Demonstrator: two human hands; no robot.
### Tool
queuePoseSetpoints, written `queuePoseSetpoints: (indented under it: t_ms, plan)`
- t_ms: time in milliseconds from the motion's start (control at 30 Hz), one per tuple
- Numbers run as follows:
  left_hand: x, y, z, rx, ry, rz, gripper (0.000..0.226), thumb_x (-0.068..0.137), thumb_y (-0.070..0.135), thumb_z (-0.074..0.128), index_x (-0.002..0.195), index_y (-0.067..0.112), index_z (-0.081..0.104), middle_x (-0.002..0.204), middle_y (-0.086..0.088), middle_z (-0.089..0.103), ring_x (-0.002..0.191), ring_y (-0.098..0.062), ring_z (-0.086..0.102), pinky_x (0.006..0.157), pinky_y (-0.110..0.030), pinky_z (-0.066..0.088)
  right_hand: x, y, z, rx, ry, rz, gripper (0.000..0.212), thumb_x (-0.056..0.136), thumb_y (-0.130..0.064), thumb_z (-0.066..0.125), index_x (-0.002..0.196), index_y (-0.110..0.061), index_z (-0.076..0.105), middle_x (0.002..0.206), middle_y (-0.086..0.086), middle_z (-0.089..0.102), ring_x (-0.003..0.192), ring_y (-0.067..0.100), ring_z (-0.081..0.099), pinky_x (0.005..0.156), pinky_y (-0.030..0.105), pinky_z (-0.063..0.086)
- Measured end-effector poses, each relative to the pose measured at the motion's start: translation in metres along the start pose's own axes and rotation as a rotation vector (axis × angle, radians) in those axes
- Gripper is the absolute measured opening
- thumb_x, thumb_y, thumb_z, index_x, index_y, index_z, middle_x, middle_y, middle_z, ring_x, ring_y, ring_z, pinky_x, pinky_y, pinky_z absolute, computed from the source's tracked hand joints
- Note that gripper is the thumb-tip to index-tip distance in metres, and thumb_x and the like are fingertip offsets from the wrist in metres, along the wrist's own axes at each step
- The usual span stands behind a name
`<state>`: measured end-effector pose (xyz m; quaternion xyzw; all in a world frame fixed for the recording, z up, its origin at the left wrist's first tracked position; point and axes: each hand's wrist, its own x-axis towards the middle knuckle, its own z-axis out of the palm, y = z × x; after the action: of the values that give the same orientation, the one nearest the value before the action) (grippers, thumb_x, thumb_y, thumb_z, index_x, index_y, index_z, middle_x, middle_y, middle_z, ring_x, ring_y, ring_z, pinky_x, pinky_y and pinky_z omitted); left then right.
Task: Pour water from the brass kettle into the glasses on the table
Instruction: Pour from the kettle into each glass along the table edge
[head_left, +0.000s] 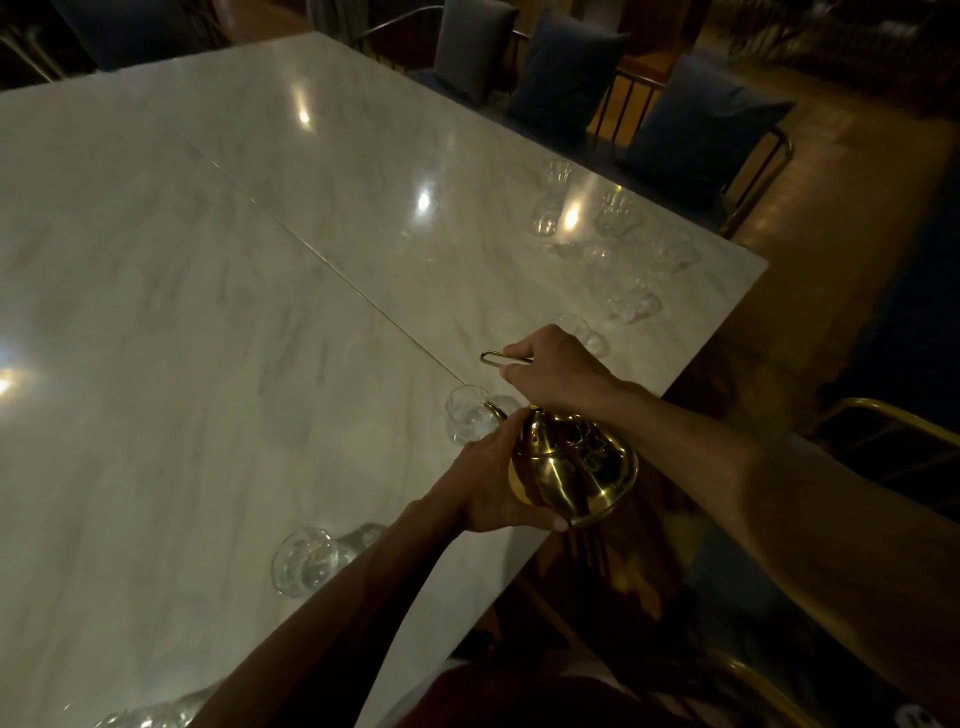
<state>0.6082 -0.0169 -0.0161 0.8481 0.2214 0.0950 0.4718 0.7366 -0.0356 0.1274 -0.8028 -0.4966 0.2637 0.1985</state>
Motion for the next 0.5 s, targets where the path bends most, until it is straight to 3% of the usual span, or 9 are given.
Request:
queuePoseSetpoints:
  t_ms: [333, 500]
  plan:
    - [-0.0005, -0.0016, -0.0019, -0.005, -0.004, 0.002, 0.127, 0.062, 0.049, 0.097, 0.16, 0.037, 0.018, 0.156, 0.011, 0.048, 0.14, -0.01, 0.05, 0.111, -0.026, 0.041, -0.0022, -0.003, 0.0007, -0.009, 0.009, -0.005, 0.034, 0.091, -0.021, 0.058, 0.122, -0.011, 0.066, 0.12, 0.008, 0.069, 0.108, 0.022, 0.064, 0.091, 0.036, 0.052]
    - [-0.002, -0.0016, -0.0026, -0.015, -0.004, -0.003, 0.127, 0.059, 0.053, 0.097, 0.159, 0.038, 0.02, 0.156, 0.013, 0.048, 0.14, -0.009, 0.05, 0.115, -0.034, 0.044, -0.0017, -0.0027, 0.0016, -0.009, 0.008, -0.002, 0.036, 0.091, -0.021, 0.058, 0.125, -0.012, 0.064, 0.124, 0.006, 0.068, 0.109, 0.021, 0.064, 0.091, 0.035, 0.052]
